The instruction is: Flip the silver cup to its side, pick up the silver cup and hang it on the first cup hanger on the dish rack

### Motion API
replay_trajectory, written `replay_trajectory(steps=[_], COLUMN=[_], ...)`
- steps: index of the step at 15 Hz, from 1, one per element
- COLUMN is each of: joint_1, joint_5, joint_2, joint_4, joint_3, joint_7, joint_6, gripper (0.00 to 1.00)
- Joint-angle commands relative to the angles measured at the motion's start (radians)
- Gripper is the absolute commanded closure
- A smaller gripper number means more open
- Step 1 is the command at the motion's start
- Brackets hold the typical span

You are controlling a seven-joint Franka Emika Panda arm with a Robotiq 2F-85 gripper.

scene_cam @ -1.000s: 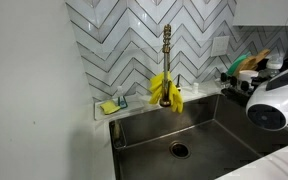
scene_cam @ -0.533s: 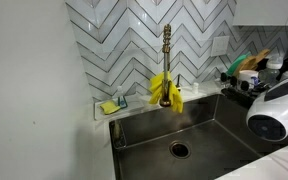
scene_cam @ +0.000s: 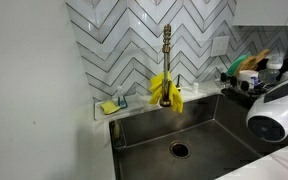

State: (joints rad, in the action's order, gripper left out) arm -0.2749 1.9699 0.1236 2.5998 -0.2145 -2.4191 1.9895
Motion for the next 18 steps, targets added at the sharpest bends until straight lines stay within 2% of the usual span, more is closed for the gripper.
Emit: replay_trajectory(steps=[1, 5, 8, 12, 18], joint_1=[0.01, 0.014, 0.013, 0.012, 0.023], joint_5=[-0.059, -0.198, -0.397, -0.688, -0.923], joint_2=[0.052, 0.108, 0.144, 0.157, 0.155], joint_4=[-0.017, -0.076, -0.134, -0.195, -0.265], joint_3=[0.017, 0.043, 0.066, 0.06, 0.027], joint_7=[0.056, 0.175, 0.35, 0.626, 0.841], joint_6=[0.081, 0.193, 0.271, 0.216, 0.099], gripper=[0.0, 0.01, 0.0, 0.0, 0.0])
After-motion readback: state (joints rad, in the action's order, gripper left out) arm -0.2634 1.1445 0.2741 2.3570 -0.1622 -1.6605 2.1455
